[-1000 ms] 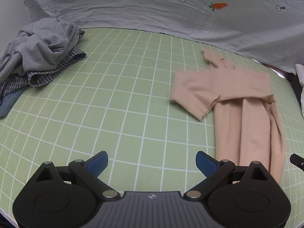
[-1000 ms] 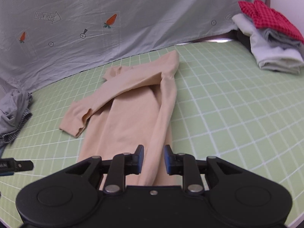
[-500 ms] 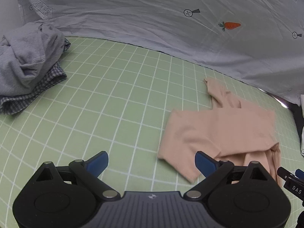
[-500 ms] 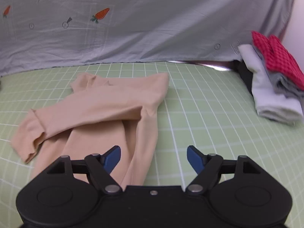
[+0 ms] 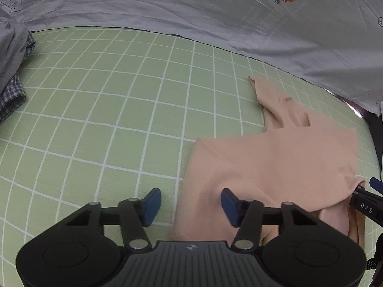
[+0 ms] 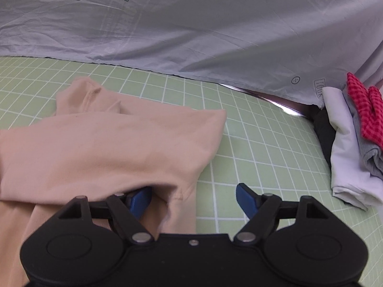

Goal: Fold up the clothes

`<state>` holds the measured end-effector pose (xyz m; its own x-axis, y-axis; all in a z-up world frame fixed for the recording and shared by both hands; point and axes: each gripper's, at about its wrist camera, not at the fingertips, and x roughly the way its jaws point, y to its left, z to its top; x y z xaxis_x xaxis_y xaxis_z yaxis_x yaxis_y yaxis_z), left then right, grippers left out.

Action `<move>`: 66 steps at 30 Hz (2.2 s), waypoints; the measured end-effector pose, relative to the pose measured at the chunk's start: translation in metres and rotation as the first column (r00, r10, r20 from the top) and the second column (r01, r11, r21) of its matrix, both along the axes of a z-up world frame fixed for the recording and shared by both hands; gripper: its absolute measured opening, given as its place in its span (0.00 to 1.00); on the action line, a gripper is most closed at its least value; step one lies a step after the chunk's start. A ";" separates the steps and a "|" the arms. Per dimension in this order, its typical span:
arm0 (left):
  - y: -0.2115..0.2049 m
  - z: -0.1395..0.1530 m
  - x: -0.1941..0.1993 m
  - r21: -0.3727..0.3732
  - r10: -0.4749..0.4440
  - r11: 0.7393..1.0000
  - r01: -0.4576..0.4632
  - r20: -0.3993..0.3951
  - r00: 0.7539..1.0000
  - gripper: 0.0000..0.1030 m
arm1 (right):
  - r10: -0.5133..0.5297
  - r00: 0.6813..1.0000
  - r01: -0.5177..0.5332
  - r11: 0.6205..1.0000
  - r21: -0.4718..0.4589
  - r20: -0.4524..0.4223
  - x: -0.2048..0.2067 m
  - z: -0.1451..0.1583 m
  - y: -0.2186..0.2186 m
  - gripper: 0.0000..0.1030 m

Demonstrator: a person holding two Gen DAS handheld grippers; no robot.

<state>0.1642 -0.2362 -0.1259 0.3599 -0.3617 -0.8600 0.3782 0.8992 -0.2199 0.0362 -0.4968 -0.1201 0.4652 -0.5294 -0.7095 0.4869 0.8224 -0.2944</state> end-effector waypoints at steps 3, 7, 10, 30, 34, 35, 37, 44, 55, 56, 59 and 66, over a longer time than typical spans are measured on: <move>0.001 0.001 0.000 -0.024 0.004 1.000 -0.004 0.004 1.000 0.05 | -0.024 0.999 0.023 1.000 0.016 0.042 -0.003 0.006 -0.003 0.76; 0.016 0.028 0.000 -0.093 0.047 0.995 -0.041 0.062 0.997 0.04 | -0.053 0.993 0.055 0.998 -0.011 0.104 -0.004 0.025 -0.002 0.76; 0.037 0.064 -0.003 -0.158 0.105 0.984 -0.083 0.136 0.985 0.04 | -0.058 0.985 0.064 0.997 -0.031 0.163 -0.004 0.044 0.001 0.78; 0.070 0.011 0.014 -0.086 0.233 0.969 -0.230 0.017 0.972 0.06 | -0.092 0.970 0.009 0.938 0.345 0.225 -0.023 0.039 0.003 0.85; 0.069 0.006 0.016 -0.075 0.236 0.969 -0.235 0.004 0.972 0.07 | -0.191 0.946 0.061 0.899 0.434 0.263 -0.028 0.035 -0.026 0.85; 0.069 0.005 0.016 -0.072 0.235 0.969 -0.235 0.003 0.972 0.07 | -0.204 0.942 0.066 0.891 0.450 0.267 -0.024 0.032 -0.033 0.84; 0.067 0.004 0.016 -0.063 0.234 0.970 -0.233 0.000 0.972 0.07 | -0.235 0.929 0.062 0.860 0.507 0.285 -0.014 0.023 -0.050 0.78; 0.062 0.001 0.016 -0.039 0.232 0.972 -0.232 0.005 0.973 0.06 | -0.343 0.899 0.057 0.705 0.707 0.270 0.030 -0.022 -0.104 0.11; 0.065 0.002 0.017 -0.095 0.279 0.954 -0.283 -0.053 0.959 0.05 | -0.199 0.950 0.023 0.814 0.580 0.241 0.073 -0.026 -0.115 0.36; 0.068 0.003 0.016 -0.127 0.294 0.945 -0.302 -0.076 0.953 0.05 | -0.198 0.950 0.031 0.829 0.558 0.242 0.067 -0.021 -0.112 0.40; 0.071 0.014 0.009 -0.202 0.288 0.932 -0.301 -0.093 0.953 0.04 | -0.209 0.945 0.054 0.859 0.509 0.252 0.041 -0.005 -0.100 0.39; 0.038 0.062 -0.039 -0.369 0.143 0.916 -0.159 -0.070 0.987 0.04 | -0.284 0.941 0.201 0.908 0.368 0.185 -0.071 0.012 -0.063 0.40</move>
<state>0.1253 -0.1986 -0.0636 0.4032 -0.6024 -0.6888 0.2276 0.7951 -0.5621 -0.0350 -0.5598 -0.1078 0.5243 -0.3936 -0.7551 0.7040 0.6992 0.1244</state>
